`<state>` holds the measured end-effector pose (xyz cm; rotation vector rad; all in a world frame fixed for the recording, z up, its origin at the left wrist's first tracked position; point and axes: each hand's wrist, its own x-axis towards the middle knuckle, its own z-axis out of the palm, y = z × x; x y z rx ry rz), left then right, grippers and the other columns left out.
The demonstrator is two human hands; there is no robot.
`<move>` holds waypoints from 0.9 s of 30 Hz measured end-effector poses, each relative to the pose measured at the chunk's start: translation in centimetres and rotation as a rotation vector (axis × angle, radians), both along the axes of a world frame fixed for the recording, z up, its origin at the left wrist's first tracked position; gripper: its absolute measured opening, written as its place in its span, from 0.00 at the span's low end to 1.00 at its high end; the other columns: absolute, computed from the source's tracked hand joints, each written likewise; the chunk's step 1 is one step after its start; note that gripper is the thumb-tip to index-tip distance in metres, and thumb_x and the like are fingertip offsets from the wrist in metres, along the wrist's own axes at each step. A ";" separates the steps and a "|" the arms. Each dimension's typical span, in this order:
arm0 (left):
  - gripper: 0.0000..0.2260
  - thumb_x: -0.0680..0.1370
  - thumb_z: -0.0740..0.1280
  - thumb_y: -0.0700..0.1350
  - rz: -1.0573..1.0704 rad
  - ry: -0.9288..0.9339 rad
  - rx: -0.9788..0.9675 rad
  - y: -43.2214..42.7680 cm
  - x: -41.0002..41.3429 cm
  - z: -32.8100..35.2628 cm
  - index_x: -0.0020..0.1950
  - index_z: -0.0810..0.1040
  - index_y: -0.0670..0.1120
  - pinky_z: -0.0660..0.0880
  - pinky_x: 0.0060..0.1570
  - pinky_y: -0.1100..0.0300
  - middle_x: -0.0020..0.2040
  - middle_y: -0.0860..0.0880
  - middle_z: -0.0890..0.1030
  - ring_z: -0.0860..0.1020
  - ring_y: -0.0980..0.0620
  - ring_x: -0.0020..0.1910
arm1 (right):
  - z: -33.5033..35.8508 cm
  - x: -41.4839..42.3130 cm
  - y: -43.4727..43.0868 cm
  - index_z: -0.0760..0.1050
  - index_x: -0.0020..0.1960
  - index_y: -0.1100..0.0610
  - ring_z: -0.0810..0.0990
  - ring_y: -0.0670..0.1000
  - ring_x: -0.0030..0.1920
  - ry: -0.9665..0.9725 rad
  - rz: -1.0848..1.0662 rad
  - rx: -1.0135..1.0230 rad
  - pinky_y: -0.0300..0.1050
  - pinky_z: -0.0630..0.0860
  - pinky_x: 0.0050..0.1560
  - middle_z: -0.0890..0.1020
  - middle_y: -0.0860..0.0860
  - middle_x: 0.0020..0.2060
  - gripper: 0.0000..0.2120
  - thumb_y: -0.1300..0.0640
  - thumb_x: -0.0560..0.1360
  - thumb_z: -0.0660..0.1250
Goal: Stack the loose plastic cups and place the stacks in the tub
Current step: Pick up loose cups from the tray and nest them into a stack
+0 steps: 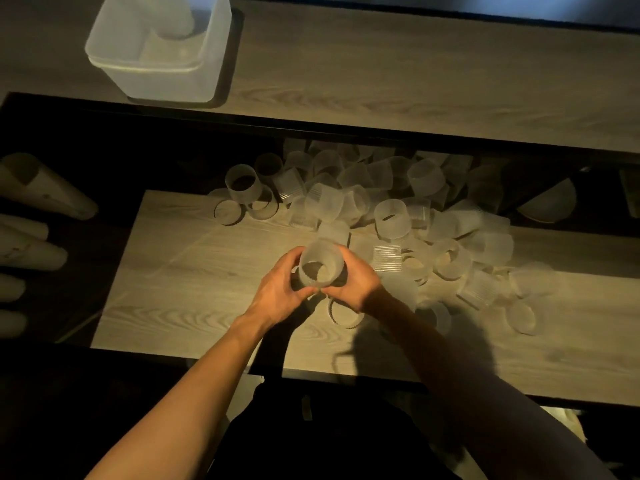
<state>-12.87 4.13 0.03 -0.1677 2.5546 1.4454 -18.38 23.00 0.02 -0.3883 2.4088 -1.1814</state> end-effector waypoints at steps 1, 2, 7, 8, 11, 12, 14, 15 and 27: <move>0.34 0.70 0.79 0.52 0.000 0.009 0.002 0.0 0.3 0.4 0.72 0.66 0.57 0.75 0.64 0.55 0.66 0.59 0.74 0.73 0.62 0.65 | 0.2 0.4 0.2 0.66 0.75 0.50 0.73 0.44 0.65 0.009 -0.009 -0.025 0.43 0.73 0.64 0.76 0.48 0.67 0.42 0.53 0.66 0.82; 0.34 0.70 0.79 0.53 -0.007 0.019 0.001 0.2 0.5 0.7 0.72 0.66 0.57 0.75 0.64 0.56 0.66 0.59 0.74 0.73 0.62 0.65 | 0.3 0.8 0.5 0.66 0.75 0.50 0.73 0.43 0.65 0.012 -0.021 -0.049 0.42 0.73 0.65 0.76 0.48 0.67 0.41 0.53 0.66 0.82; 0.35 0.71 0.78 0.52 -0.085 0.069 -0.019 1.7 1.6 1.7 0.73 0.66 0.56 0.77 0.63 0.55 0.69 0.56 0.73 0.74 0.61 0.64 | 0.7 3.3 3.1 0.69 0.72 0.58 0.77 0.44 0.62 0.095 -0.048 -0.112 0.41 0.75 0.63 0.77 0.49 0.63 0.37 0.54 0.67 0.81; 0.35 0.71 0.78 0.52 -0.092 0.073 -0.020 2.1 1.8 1.9 0.73 0.66 0.57 0.77 0.63 0.55 0.69 0.56 0.73 0.74 0.60 0.64 | 0.9 3.7 3.5 0.70 0.72 0.58 0.77 0.44 0.62 0.110 -0.050 -0.106 0.41 0.75 0.63 0.77 0.49 0.63 0.37 0.53 0.67 0.81; 0.35 0.70 0.79 0.53 -0.088 0.077 -0.023 2.9 2.3 2.1 0.72 0.66 0.57 0.77 0.63 0.52 0.68 0.56 0.73 0.74 0.59 0.64 | 1.8 4.2 3.9 0.70 0.71 0.55 0.74 0.41 0.60 0.101 -0.070 -0.071 0.39 0.73 0.62 0.76 0.46 0.62 0.37 0.52 0.66 0.82; 0.35 0.70 0.79 0.53 -0.093 0.080 -0.024 3.3 2.5 2.0 0.72 0.66 0.57 0.77 0.63 0.51 0.68 0.56 0.73 0.74 0.59 0.64 | 1.9 4.5 4.2 0.70 0.71 0.53 0.74 0.41 0.60 0.093 -0.067 -0.061 0.39 0.73 0.62 0.75 0.46 0.62 0.37 0.52 0.66 0.82; 0.35 0.70 0.79 0.53 -0.099 0.089 -0.030 3.6 3.0 2.0 0.72 0.66 0.56 0.77 0.63 0.50 0.68 0.56 0.74 0.74 0.58 0.64 | 2.0 4.9 4.7 0.70 0.71 0.52 0.74 0.41 0.60 0.098 -0.059 -0.059 0.36 0.72 0.61 0.75 0.45 0.62 0.37 0.52 0.66 0.81; 0.35 0.70 0.79 0.53 -0.106 0.095 -0.033 3.9 3.3 2.1 0.72 0.66 0.56 0.76 0.63 0.50 0.67 0.56 0.74 0.74 0.58 0.64 | 1.9 5.2 5.1 0.70 0.71 0.52 0.73 0.41 0.60 0.103 -0.057 -0.059 0.34 0.71 0.60 0.75 0.44 0.61 0.37 0.52 0.67 0.81; 0.38 0.69 0.77 0.60 -0.155 0.073 -0.062 5.7 5.9 1.2 0.74 0.63 0.55 0.77 0.62 0.53 0.68 0.57 0.74 0.75 0.59 0.63 | 1.0 8.5 7.5 0.66 0.75 0.52 0.73 0.43 0.66 0.108 -0.043 0.011 0.43 0.72 0.67 0.74 0.46 0.67 0.40 0.49 0.68 0.79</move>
